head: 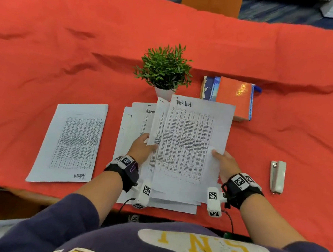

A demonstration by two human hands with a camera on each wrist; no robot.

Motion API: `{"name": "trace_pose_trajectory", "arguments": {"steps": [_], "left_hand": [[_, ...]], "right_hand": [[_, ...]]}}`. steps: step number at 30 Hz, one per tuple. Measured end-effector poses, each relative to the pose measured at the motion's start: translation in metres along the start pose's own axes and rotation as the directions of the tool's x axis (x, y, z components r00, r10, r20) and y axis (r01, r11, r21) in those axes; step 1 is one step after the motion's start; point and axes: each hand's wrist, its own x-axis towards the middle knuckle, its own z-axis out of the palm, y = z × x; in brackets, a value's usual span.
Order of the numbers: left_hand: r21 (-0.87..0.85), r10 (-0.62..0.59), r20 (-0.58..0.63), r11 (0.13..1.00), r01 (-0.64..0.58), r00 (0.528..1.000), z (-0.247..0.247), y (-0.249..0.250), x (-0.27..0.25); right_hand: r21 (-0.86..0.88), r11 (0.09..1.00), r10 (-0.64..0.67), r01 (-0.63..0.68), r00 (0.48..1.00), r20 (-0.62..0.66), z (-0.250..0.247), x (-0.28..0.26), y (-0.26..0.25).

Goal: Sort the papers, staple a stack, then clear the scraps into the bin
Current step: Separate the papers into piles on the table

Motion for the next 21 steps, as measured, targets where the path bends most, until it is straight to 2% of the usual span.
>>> {"name": "trace_pose_trajectory", "arguments": {"steps": [3, 6, 8, 13, 15, 17, 19, 21], "left_hand": [[-0.118, -0.004, 0.056, 0.993, 0.011, 0.998, -0.001, 0.000, -0.005], [-0.159, -0.072, 0.125, 0.983, 0.091, 0.990, 0.001, -0.001, -0.004], [-0.112, -0.092, 0.169, 0.987, 0.111, 0.981, 0.002, -0.002, -0.002], [0.081, -0.013, 0.178, 0.997, -0.002, 0.984, 0.005, -0.006, 0.004], [0.242, -0.002, 0.127, 0.970, -0.029, 0.992, 0.005, -0.013, 0.010], [0.444, 0.008, 0.031, 0.896, -0.021, 0.999, 0.002, -0.023, 0.019], [0.605, 0.014, -0.057, 0.796, 0.023, 0.998, -0.001, -0.031, 0.026], [0.662, -0.023, -0.132, 0.742, 0.105, 0.991, -0.001, -0.037, 0.031]], "right_hand": [[-0.099, 0.995, -0.005, 0.005, 1.000, -0.006, 0.015, -0.004, -0.007], [-0.111, 0.993, -0.032, 0.035, 0.999, 0.025, 0.022, -0.008, -0.013], [-0.143, 0.987, -0.069, 0.071, 0.997, 0.022, 0.023, -0.011, -0.015], [-0.239, 0.961, -0.162, 0.141, 0.984, -0.070, 0.012, -0.013, -0.017], [-0.275, 0.950, -0.187, 0.151, 0.976, -0.110, 0.001, -0.011, -0.014], [-0.258, 0.954, -0.205, 0.156, 0.963, -0.174, -0.013, -0.011, -0.012], [-0.223, 0.961, -0.216, 0.166, 0.951, -0.223, -0.029, -0.012, -0.010], [-0.207, 0.964, -0.217, 0.166, 0.942, -0.257, -0.044, -0.014, -0.009]]}}
